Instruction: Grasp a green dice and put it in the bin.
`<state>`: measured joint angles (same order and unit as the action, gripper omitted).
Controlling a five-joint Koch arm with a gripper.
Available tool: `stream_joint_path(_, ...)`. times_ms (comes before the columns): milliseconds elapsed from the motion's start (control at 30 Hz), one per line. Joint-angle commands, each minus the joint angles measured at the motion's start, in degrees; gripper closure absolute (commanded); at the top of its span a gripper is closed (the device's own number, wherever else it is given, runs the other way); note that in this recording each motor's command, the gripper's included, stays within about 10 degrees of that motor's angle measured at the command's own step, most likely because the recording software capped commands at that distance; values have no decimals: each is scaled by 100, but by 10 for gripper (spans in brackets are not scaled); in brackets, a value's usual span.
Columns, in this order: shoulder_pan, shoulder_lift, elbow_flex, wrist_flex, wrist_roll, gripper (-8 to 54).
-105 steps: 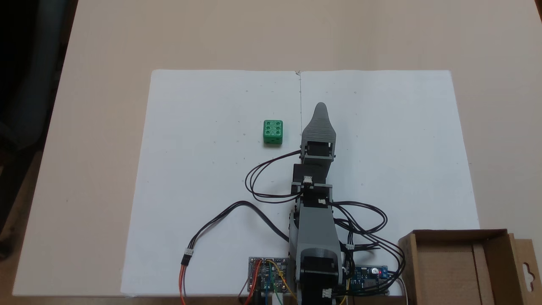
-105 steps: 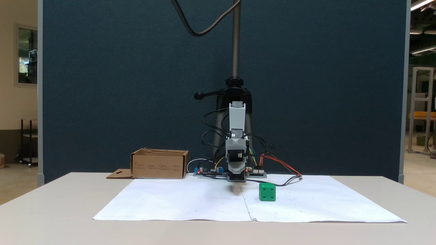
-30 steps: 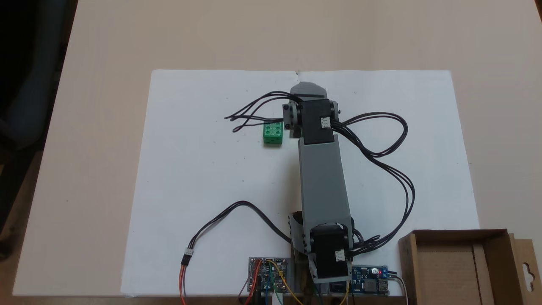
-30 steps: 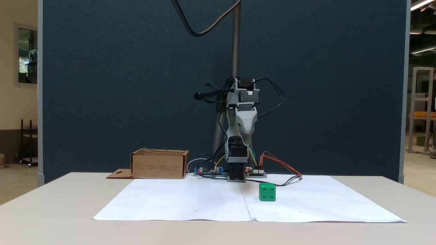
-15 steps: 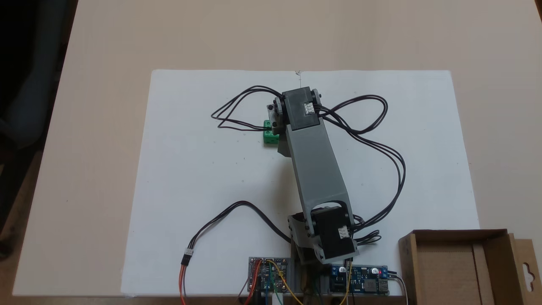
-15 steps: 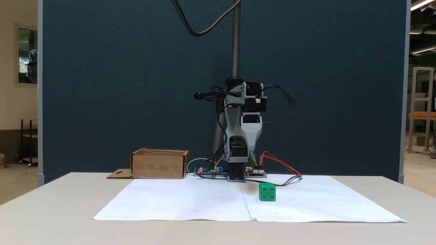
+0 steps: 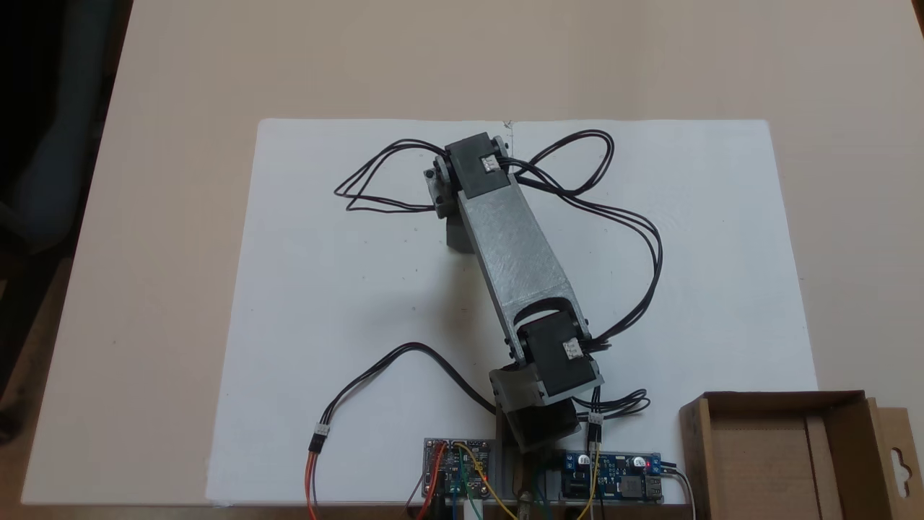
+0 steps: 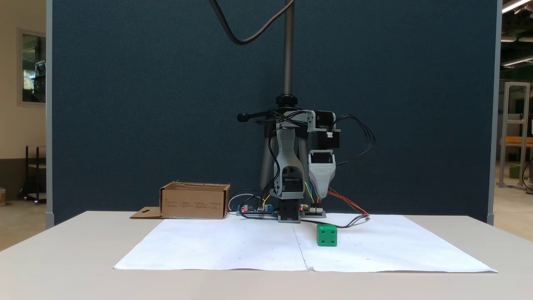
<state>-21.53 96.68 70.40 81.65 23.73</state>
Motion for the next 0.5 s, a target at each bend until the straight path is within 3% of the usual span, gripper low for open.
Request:
stream_joint_path(0,-53,26,-272,0,343,39)
stream_joint_path(467,-53,-62,-272,-396,360,39)
